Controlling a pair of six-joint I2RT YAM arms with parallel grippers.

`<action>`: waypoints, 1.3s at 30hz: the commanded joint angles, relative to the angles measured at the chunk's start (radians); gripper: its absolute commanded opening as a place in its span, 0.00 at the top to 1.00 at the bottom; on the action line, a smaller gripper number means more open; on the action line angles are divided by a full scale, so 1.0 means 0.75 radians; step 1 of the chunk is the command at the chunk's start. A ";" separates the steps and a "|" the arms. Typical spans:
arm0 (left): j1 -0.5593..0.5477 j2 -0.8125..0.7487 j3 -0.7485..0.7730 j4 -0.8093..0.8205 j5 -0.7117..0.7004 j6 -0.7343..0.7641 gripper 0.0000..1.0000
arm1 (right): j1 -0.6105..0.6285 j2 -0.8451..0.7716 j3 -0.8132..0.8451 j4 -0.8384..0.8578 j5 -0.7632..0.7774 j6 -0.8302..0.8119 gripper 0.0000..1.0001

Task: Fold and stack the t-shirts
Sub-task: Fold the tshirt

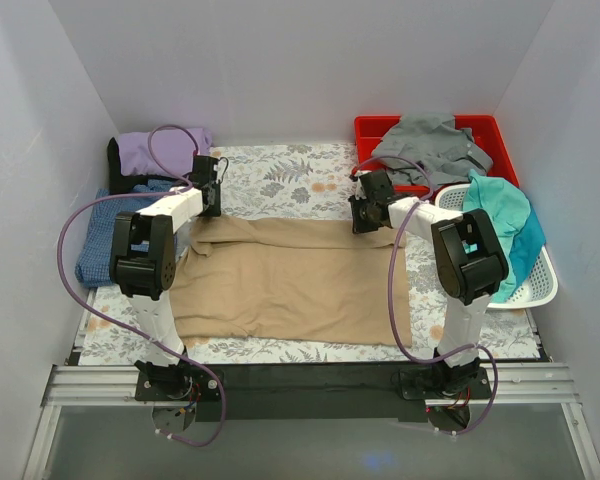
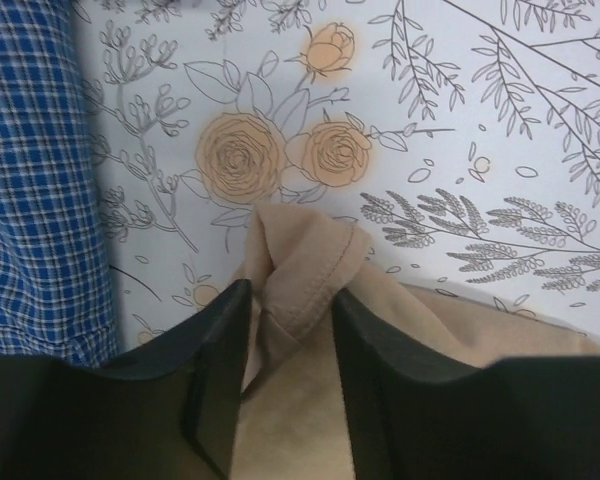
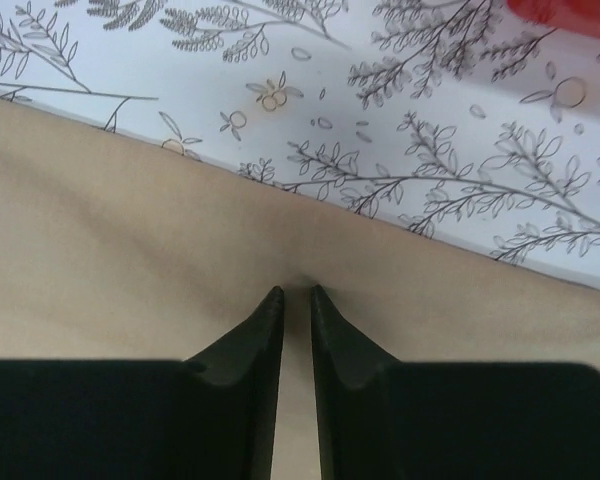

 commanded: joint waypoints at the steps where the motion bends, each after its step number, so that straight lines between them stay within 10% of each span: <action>1: -0.001 -0.044 0.013 0.062 -0.113 0.007 0.74 | 0.007 0.068 0.054 0.035 0.123 0.006 0.83; 7: 0.048 -0.048 0.098 0.065 -0.048 -0.048 1.00 | -0.022 0.146 0.042 0.013 0.223 0.029 0.92; 22: 0.404 -0.154 0.175 -0.101 0.420 -0.355 0.99 | -0.061 0.091 -0.126 -0.034 0.331 0.072 0.96; 26: 0.406 -0.148 0.150 -0.097 0.508 -0.319 0.66 | -0.063 0.091 -0.095 -0.045 0.358 0.070 0.95; 28: 0.404 -0.160 0.148 -0.103 0.490 -0.322 0.22 | -0.063 0.095 -0.073 -0.055 0.391 0.070 0.93; 39: 0.381 -0.414 -0.046 0.013 0.686 -0.314 0.20 | -0.053 -0.154 -0.068 -0.008 0.297 -0.002 0.78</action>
